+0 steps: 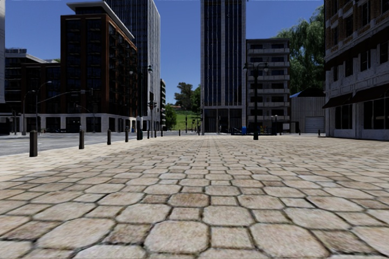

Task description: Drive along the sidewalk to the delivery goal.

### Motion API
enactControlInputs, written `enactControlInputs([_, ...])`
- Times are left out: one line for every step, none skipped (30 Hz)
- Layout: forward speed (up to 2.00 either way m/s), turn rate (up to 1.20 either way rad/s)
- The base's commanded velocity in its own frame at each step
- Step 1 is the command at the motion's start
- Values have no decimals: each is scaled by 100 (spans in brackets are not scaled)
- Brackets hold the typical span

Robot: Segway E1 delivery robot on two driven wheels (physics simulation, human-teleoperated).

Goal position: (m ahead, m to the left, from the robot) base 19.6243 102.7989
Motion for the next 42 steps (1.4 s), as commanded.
enactControlInputs([200,0])
enactControlInputs([200,0])
enactControlInputs([200,0])
enactControlInputs([200,0])
enactControlInputs([200,0])
enactControlInputs([200,0])
enactControlInputs([200,0])
enactControlInputs([200,0])
enactControlInputs([200,0])
enactControlInputs([200,0])
enactControlInputs([200,0])
enactControlInputs([200,0])
enactControlInputs([200,0])
enactControlInputs([200,0])
enactControlInputs([200,0])
enactControlInputs([200,0])
enactControlInputs([200,0])
enactControlInputs([200,0])
enactControlInputs([200,0])
enactControlInputs([200,0])
enactControlInputs([200,0])
enactControlInputs([200,0])
enactControlInputs([200,0])
enactControlInputs([200,0])
enactControlInputs([200,0])
enactControlInputs([200,0])
enactControlInputs([200,0])
enactControlInputs([200,0])
enactControlInputs([200,0])
enactControlInputs([200,0])
enactControlInputs([200,0])
enactControlInputs([200,0])
enactControlInputs([200,0])
enactControlInputs([200,0])
enactControlInputs([200,0])
enactControlInputs([200,0])
enactControlInputs([200,0])
enactControlInputs([200,0])
enactControlInputs([200,0])
enactControlInputs([200,0])
enactControlInputs([200,0])
enactControlInputs([200,0])
